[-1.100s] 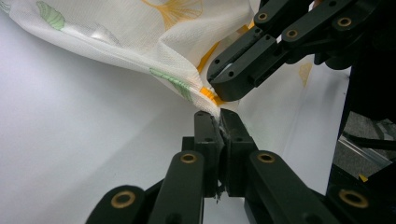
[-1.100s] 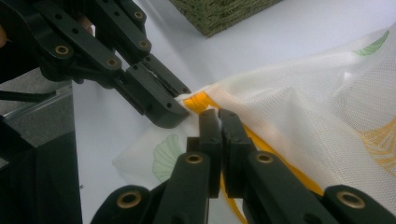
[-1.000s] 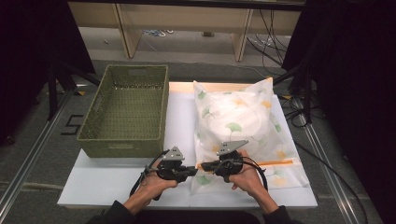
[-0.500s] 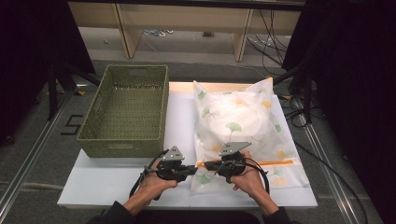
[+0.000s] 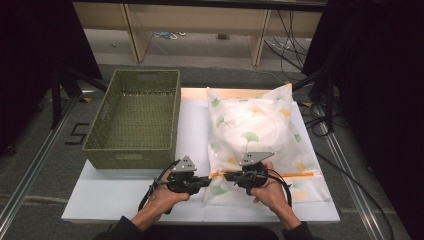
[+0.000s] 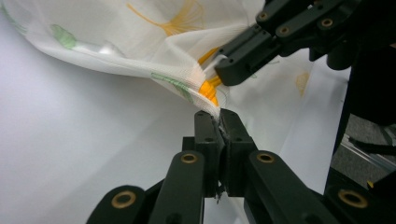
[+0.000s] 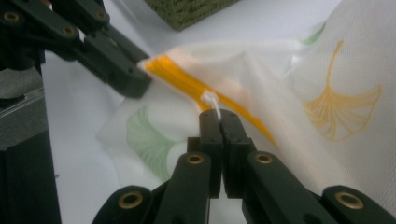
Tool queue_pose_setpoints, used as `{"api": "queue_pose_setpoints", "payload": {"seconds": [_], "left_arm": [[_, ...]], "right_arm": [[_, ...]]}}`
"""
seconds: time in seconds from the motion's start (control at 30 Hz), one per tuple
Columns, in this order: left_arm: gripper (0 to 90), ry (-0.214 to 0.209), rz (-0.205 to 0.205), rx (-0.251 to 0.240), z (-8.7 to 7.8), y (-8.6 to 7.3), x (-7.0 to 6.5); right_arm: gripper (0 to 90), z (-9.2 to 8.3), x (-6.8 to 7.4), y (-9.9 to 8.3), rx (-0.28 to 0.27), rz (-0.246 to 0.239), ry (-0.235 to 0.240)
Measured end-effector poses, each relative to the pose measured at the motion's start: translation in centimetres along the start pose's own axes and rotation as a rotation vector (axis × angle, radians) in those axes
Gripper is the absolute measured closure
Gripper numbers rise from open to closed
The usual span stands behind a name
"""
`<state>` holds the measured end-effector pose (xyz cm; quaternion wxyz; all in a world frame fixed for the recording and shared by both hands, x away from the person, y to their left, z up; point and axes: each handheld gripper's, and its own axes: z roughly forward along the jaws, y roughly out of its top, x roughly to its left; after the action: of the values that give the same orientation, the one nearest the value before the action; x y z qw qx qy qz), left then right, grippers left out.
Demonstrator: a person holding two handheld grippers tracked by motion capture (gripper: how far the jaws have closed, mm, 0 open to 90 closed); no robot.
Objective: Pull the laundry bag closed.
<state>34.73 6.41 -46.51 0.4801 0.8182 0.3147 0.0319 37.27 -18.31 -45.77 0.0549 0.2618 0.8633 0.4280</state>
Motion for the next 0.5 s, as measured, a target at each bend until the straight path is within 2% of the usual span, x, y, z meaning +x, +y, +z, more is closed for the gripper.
{"api": "queue_pose_setpoints", "payload": {"seconds": [0.07, 0.1, 0.2, 0.23, 0.3, 0.33, 0.37, 0.5], "left_arm": [[86.2, -0.013, 0.016, 0.007, 0.08, -0.09, 0.04], [86.1, -0.011, 0.006, 0.008, 0.06, -0.12, 0.01], [86.0, -0.002, 0.024, 0.002, 0.05, -0.08, 0.08], [85.9, -0.011, 0.022, 0.007, 0.05, -0.08, 0.12], [85.8, -0.003, 0.027, 0.006, 0.08, -0.1, 0.07], [85.8, -0.008, 0.029, 0.01, 0.04, -0.09, 0.1], [85.7, 0.001, 0.025, 0.001, 0.05, -0.1, 0.05], [85.6, 0.0, 0.027, 0.002, 0.03, -0.1, 0.06]], "right_arm": [[90.0, 0.23, 0.18, 0.13, 0.004, 0.003, 0.011], [90.0, 0.26, 0.18, 0.15, 0.0, 0.004, 0.011], [90.0, 0.34, 0.08, 0.13, 0.003, 0.007, 0.021], [90.0, 0.24, 0.04, 0.07, 0.018, -0.009, 0.012], [90.0, 0.27, 0.14, -0.14, 0.035, 0.014, 0.023], [90.0, 0.39, -0.07, -0.21, 0.034, -0.01, 0.022], [90.0, 0.4, -0.07, -0.34, 0.045, 0.009, 0.034], [90.0, 0.65, -0.24, -0.67, 0.045, 0.036, 0.047]]}}
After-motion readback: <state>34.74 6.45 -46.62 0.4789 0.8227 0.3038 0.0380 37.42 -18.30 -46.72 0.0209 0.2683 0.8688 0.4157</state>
